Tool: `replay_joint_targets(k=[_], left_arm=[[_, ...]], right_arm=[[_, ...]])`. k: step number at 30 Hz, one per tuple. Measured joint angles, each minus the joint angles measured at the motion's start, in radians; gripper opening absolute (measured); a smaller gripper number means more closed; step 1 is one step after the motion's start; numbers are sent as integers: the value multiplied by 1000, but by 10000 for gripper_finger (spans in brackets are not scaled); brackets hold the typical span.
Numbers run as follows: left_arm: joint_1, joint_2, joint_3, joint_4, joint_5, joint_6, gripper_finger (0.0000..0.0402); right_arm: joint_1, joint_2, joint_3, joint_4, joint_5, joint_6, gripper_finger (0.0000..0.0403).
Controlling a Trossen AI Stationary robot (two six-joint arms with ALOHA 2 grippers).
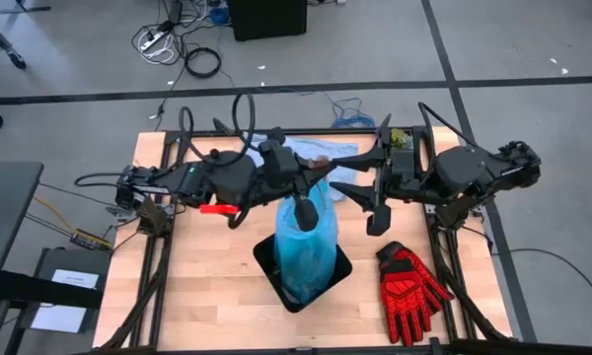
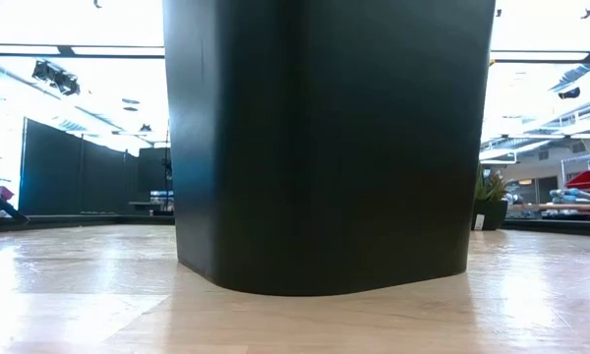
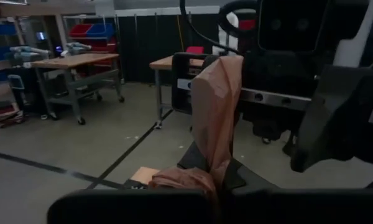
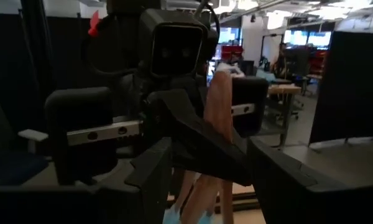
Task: Place trash/remove bag and relplace
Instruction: Close the light blue trash bag
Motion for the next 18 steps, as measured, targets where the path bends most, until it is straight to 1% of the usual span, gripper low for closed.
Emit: replay_joint_targets(k=[3, 6, 8, 11, 12, 13, 15, 18], left_arm=[[-6, 0, 0, -8, -38, -2, 0], [-8, -6, 3, 9, -110, -3, 0], [-9, -15, 7, 5, -140, -5, 0], [-14, -14, 7, -2, -156, -8, 0], [-19, -10, 6, -6, -160, -10, 0], [-23, -7, 4, -10, -160, -12, 0], [-26, -4, 2, -6, -161, -29, 0], [-25, -3, 4, 6, -166, -37, 0]], right_arm=[[14, -4, -31, 2, 9, 27, 195], [43, -2, -44, -31, 67, 25, 194], [75, 2, -56, -109, 160, -17, 194], [134, -15, -48, -136, 328, -51, 194], [153, -27, -44, -135, 359, -49, 194], [169, -30, -41, -129, 368, -43, 194], [182, -26, -41, -120, 352, -32, 194], [161, -2, -49, -128, 306, -32, 194]])
